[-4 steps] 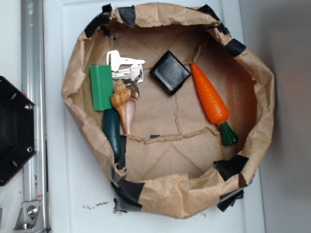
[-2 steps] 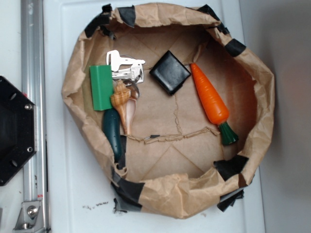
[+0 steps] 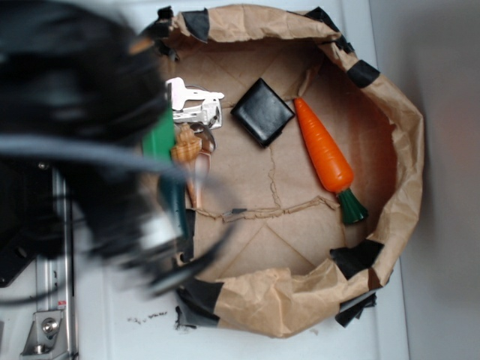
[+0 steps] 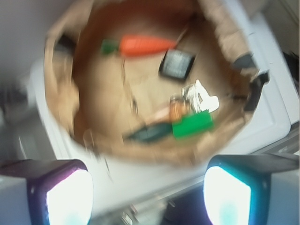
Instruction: Grab the black box.
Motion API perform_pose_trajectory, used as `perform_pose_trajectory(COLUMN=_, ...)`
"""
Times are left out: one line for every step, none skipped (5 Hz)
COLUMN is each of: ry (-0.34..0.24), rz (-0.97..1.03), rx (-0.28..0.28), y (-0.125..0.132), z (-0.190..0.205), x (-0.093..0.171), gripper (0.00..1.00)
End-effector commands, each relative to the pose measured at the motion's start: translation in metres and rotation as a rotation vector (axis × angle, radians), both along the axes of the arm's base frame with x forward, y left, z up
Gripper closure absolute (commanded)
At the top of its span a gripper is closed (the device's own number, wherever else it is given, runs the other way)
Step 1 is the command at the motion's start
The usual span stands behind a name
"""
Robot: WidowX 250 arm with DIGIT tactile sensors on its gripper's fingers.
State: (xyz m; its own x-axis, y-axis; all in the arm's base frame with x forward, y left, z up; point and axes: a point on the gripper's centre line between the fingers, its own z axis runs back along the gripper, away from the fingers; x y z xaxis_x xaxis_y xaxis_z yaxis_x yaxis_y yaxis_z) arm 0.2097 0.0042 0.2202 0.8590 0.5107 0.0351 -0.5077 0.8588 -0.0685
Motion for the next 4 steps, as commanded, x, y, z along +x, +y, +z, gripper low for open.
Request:
perform_pose_trajectory(ry=-0.001, rz=0.218, rx=0.024, y=0.013, z=-0.02, x=0.028, gripper=0.0)
perform_pose_trajectory(ry=-0.001, rz=0.218, rx=0.024, y=0.013, z=-0.02, x=0.028, gripper=0.0)
perform_pose_trajectory(ry=-0.001, rz=0.218, rx=0.024, y=0.013, z=-0.02, x=0.028, gripper=0.0)
perform_pose_trajectory(ry=-0.075, rz=0.293, rx=0.034, y=0.038, z=-0.064, x=0.035, gripper=0.0)
